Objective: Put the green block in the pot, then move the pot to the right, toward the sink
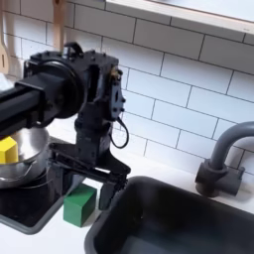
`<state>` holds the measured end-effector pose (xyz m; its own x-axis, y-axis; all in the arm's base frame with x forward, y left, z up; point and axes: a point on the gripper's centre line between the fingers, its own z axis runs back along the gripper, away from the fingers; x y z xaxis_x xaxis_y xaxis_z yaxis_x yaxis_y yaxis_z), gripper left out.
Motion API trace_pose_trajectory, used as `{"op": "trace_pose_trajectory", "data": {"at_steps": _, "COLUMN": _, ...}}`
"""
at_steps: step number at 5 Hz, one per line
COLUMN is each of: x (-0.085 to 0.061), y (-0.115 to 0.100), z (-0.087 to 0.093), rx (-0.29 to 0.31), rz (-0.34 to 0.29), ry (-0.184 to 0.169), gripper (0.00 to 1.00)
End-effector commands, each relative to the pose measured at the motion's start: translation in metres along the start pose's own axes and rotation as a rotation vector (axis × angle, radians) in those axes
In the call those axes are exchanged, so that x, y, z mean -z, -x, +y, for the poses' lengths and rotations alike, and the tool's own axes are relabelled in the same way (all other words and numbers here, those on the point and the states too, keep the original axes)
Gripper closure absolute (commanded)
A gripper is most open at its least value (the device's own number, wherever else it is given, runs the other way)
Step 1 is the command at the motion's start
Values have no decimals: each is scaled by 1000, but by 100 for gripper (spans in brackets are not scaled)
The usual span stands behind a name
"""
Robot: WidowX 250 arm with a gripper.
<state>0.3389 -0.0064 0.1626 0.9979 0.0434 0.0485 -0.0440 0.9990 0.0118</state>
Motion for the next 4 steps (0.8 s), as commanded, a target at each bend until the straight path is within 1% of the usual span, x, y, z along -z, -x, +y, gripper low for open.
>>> {"op": "trace_pose_trajectory", "data": {"at_steps": 1, "x": 11, "y": -4, "z": 1, "rx": 0, "rz": 18, "ry": -2, "gripper": 0}}
{"op": "trace_pose_trajectory", "data": {"at_steps": 2, "x": 18, "y": -5, "z": 3, "rx": 3, "rz": 39, "ry": -6, "gripper": 0}}
{"op": "trace_pose_trajectory", "data": {"at_steps": 3, "x": 27, "y": -4, "z": 3, "rx": 19, "rz": 67, "ry": -11, "gripper": 0}}
{"op": "trace_pose_trajectory", "data": {"at_steps": 4, "x": 28, "y": -3, "z": 1, "rx": 30, "rz": 69, "ry": -9, "gripper": 0}}
